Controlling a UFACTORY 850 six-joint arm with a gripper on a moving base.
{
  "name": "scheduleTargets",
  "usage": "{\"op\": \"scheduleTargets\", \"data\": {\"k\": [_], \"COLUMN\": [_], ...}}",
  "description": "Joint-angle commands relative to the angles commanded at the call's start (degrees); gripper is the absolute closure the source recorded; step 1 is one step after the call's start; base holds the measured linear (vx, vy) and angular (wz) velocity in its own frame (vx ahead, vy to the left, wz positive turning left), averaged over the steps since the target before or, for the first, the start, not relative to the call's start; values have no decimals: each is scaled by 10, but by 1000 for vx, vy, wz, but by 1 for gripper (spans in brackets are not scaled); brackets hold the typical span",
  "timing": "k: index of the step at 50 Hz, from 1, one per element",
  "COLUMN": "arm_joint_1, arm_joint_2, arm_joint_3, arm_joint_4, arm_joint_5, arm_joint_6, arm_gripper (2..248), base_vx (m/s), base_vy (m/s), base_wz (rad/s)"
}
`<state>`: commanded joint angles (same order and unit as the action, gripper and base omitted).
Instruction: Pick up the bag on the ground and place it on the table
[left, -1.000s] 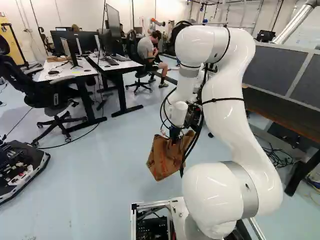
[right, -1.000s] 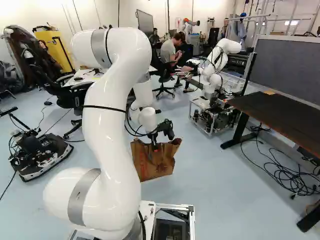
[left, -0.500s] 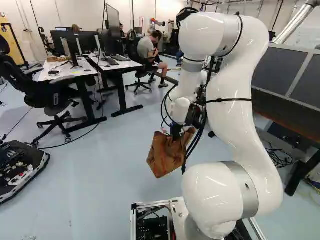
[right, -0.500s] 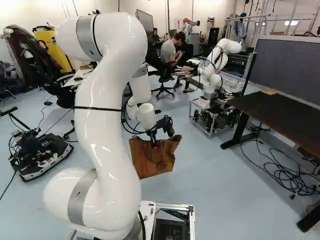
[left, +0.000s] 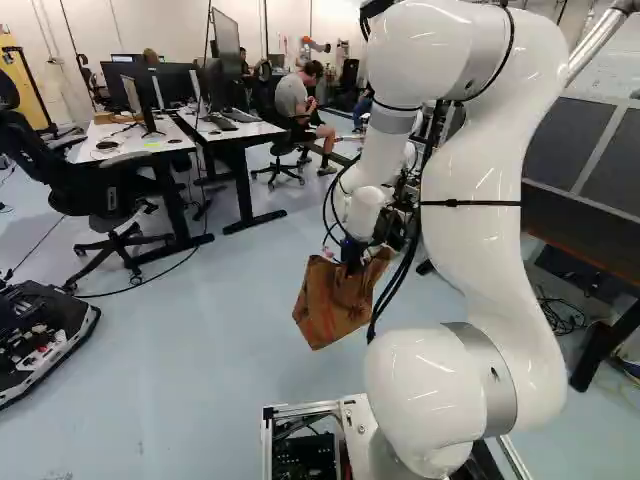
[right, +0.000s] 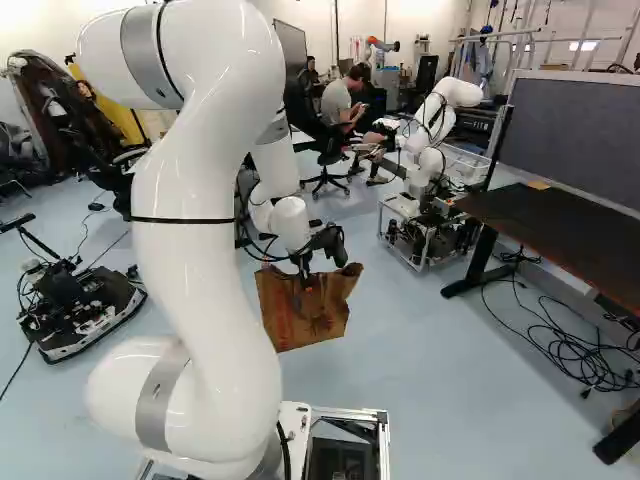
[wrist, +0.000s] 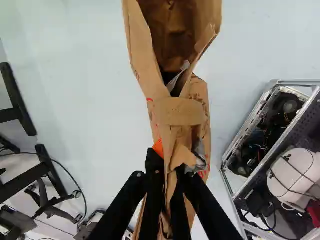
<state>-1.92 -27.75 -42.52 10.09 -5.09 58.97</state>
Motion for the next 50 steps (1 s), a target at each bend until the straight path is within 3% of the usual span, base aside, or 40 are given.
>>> {"op": "scheduleTargets", "data": {"k": [50], "arm_joint_1": [3], "arm_joint_2": [70], "arm_joint_3": [-32], "arm_joint_4": [0], "arm_joint_5": [-124], "arm_joint_6": [0], "arm_gripper": [229], "base_vx": [0], "base_vy": [0], "base_wz": [0]}}
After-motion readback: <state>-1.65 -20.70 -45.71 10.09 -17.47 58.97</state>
